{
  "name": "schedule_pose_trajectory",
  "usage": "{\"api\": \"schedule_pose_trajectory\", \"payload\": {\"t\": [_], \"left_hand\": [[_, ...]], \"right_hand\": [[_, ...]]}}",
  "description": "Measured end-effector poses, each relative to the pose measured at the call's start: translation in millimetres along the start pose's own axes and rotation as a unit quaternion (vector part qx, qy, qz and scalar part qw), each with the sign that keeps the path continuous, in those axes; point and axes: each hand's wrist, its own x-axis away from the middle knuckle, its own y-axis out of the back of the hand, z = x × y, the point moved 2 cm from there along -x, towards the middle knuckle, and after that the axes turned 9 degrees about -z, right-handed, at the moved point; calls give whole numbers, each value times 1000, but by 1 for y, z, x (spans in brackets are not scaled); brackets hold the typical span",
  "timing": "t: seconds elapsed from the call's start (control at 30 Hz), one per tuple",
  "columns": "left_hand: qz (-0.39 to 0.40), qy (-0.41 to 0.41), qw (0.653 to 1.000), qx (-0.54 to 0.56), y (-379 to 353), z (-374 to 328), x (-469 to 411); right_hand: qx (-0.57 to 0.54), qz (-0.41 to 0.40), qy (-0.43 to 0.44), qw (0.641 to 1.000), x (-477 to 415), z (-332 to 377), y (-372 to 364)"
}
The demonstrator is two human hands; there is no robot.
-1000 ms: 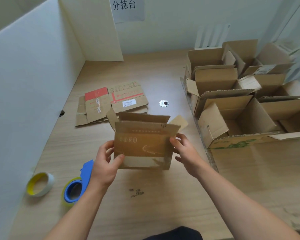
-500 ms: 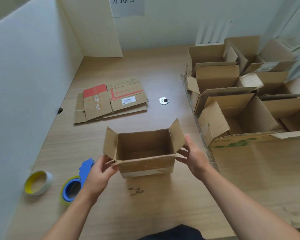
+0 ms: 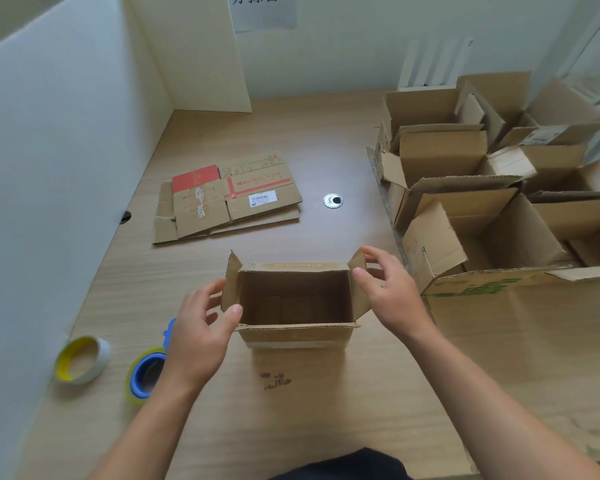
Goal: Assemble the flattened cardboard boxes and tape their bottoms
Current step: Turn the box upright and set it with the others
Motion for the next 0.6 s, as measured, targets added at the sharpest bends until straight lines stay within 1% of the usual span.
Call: {"api": "schedule_pose_trajectory", "payload": {"t": [0.1,0.17,0.2,0.27,0.33,0.43,0.5,0.6], "left_hand": [[-16,-1,999,-36,-4,2,-2],[-13,-15,998,-64,-6,3,-1],[-8,-18,997,-70,-7,4,0],[9,-15,997,-69,-8,6,2],[44,-4,998,-45,-8,9,4],[88,0,996,-23,-8,10,8],[87,2,996,-32,-7,13,9],[76,0,996,-50,-5,17,10]], "right_hand": [[55,42,64,996,7,7,-3],[81,63,87,991,6,8,-6],[78,60,77,992,4,8,-6],[65,49,25,996,-5,6,-7],[94,64,7,994,-13,6,-9],[123,74,26,989,-25,10,-11],[160,87,50,982,-35,15,-12],[218,135,73,964,-45,21,-19]]}}
